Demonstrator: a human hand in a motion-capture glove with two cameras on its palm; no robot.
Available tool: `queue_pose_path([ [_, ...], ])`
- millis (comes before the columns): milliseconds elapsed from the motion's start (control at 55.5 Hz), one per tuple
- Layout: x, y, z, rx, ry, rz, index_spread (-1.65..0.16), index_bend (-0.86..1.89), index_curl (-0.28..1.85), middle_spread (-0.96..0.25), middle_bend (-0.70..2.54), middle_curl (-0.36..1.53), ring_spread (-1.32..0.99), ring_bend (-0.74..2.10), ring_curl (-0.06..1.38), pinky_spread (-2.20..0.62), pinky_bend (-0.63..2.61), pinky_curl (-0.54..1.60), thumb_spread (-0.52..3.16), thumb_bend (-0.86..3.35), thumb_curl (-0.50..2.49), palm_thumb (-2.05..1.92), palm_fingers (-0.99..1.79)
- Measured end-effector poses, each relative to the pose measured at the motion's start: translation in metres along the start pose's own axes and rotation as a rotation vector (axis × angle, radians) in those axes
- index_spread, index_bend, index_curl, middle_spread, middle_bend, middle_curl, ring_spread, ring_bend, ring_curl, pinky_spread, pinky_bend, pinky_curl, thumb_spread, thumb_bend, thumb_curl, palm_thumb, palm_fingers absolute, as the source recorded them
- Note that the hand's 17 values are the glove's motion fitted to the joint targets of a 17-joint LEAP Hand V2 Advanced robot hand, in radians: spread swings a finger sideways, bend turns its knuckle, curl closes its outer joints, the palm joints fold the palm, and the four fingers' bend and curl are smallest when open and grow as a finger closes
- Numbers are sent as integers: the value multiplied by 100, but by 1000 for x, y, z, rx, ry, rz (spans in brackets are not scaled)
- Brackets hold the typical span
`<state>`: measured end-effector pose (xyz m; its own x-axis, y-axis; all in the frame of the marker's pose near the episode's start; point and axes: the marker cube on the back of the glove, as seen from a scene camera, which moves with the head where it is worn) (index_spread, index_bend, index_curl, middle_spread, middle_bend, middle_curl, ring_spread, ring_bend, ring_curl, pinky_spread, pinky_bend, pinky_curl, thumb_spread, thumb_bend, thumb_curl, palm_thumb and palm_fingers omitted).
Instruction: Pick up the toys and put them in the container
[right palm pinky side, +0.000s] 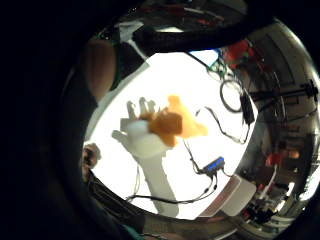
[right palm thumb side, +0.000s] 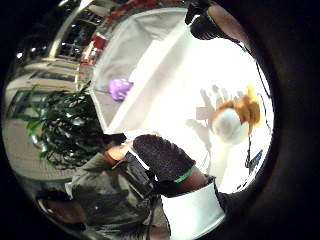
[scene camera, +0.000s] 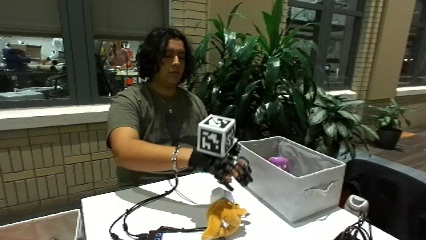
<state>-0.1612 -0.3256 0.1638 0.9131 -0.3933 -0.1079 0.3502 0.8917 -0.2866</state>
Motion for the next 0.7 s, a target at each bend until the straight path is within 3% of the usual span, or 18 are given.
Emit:
queue_pose_path([
  [54,26,0,27,-38,-51,88,-44,27,65,-16,39,55,-21,70,30,0,93,35,107,-6,25,-7,9],
  [144,44,3,76,-121,-89,178,-46,43,68,-15,33,53,-13,32,22,3,94,36,102,-4,27,-3,-14],
  [288,37,-2,113,-206,-133,172,-46,42,65,-12,15,45,-4,11,14,7,93,34,93,-4,29,-2,-20],
  [342,34,-3,114,-195,-78,175,-47,47,65,-11,10,41,-4,17,15,7,88,33,97,-2,30,0,-14],
  [432,23,-3,114,-105,-12,144,-47,46,63,-12,11,36,-13,61,24,6,76,28,108,1,33,7,20],
  [577,17,5,93,189,6,102,-44,18,59,-21,23,40,-30,102,39,-20,98,36,123,15,41,32,61],
  [703,13,19,36,326,-131,125,-44,15,60,-30,28,45,-36,113,46,-32,118,44,115,20,49,48,72],
])
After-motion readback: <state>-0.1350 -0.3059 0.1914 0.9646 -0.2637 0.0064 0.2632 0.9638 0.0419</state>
